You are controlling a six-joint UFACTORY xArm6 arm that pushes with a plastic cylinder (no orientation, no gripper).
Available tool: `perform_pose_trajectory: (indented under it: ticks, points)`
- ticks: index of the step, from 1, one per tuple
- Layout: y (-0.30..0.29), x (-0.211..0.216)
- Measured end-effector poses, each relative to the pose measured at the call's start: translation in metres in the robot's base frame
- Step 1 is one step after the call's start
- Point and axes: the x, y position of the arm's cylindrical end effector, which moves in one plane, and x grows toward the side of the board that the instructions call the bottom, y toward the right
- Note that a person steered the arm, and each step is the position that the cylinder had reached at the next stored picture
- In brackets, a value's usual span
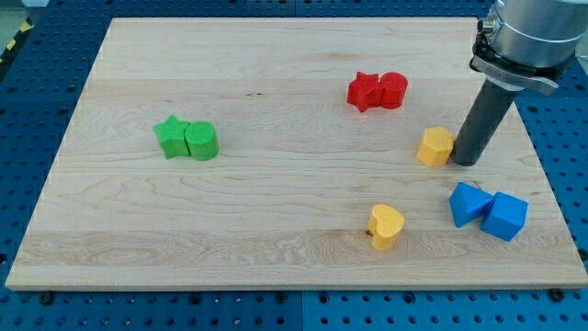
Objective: Push the yellow hexagon into the red blocks
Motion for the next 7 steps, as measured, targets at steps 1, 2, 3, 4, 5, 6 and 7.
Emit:
perform_pose_trajectory:
  ticks: [1, 2, 3, 4, 5, 6, 7]
  points:
    - [-0.005, 0.002]
    - [-0.034, 0.005]
    - [-0.063, 0.007]
    - [-0.077, 0.020]
    - [-0.083, 0.010]
    - [-0.083, -0.017]
    - [-0.083, -0.021]
